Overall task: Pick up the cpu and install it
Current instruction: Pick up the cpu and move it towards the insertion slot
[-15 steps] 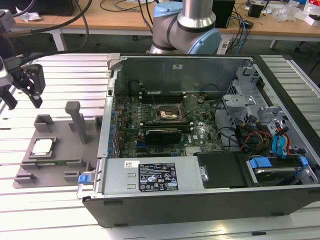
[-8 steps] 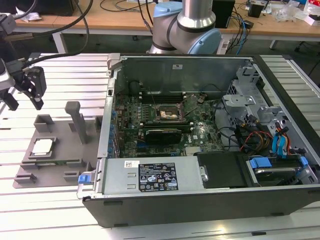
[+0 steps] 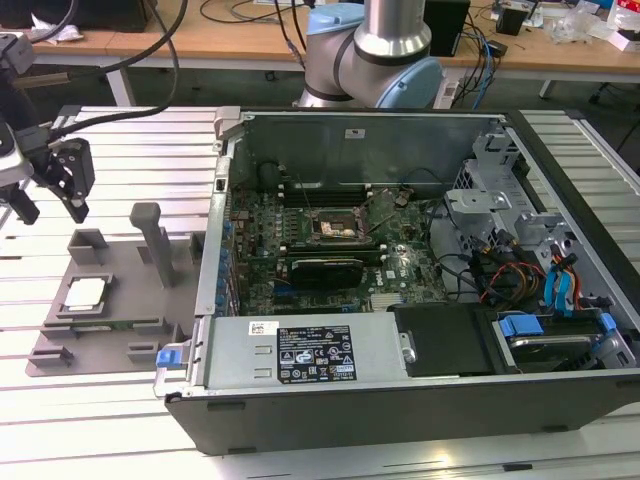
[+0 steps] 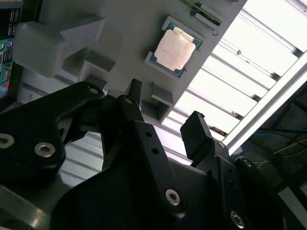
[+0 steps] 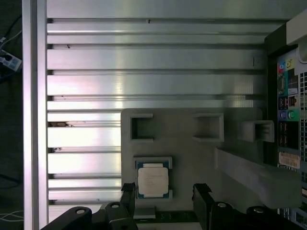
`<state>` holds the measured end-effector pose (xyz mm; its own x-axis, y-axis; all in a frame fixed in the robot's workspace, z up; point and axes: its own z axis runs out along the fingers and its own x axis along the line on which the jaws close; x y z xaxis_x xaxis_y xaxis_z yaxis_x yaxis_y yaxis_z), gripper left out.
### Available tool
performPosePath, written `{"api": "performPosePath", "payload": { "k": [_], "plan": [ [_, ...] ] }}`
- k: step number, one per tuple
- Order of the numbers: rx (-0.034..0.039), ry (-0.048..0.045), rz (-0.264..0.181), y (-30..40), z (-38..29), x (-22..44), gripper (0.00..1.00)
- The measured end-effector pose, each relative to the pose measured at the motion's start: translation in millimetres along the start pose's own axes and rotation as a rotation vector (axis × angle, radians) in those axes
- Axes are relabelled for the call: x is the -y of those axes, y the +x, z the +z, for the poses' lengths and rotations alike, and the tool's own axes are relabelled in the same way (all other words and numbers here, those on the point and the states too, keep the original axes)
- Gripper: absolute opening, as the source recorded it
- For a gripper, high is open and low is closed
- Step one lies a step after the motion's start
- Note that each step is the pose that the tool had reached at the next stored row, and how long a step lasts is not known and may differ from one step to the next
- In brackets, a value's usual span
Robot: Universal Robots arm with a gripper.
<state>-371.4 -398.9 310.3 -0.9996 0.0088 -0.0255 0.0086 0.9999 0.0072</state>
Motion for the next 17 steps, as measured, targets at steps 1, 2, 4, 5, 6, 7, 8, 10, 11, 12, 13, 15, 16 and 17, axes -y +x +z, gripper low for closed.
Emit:
{"api": "performPosePath", "payload": {
  "k": [1, 2, 4, 5, 6, 7, 8, 10, 11, 12, 13, 15, 16, 17],
  "plan": [
    [0.0000, 0.0000, 0.000, 0.0, 1.0, 0.0, 0.60],
    [0.0000, 0.0000, 0.000, 0.0, 2.0, 0.0, 0.60],
    [0.0000, 0.0000, 0.000, 0.1, 3.2, 0.0, 0.60],
    [0.0000, 0.0000, 0.000, 0.1, 4.1, 0.0, 0.60],
    [-0.0001, 0.0000, 0.000, 0.1, 5.0, 0.0, 0.60],
    [0.0000, 0.0000, 0.000, 0.2, 5.9, 0.0, 0.60],
    [0.0000, 0.0000, 0.000, 0.2, 7.0, 0.0, 0.60],
    [0.0000, 0.0000, 0.000, 0.2, 9.1, 0.1, 0.60],
    [0.0000, 0.0000, 0.000, 0.2, 9.7, 0.1, 0.60],
    [0.0000, 0.0000, 0.000, 0.3, 10.1, 0.1, 0.60],
    [0.0000, 0.0000, 0.000, 0.3, 11.1, 0.1, 0.60],
    [-0.0001, 0.0000, 0.000, 0.3, 12.2, 0.1, 0.60],
    [0.0000, 0.0000, 0.000, 0.3, 13.2, 0.1, 0.60],
    [0.0000, 0.0000, 0.000, 0.3, 13.7, 0.1, 0.60]
  ]
}}
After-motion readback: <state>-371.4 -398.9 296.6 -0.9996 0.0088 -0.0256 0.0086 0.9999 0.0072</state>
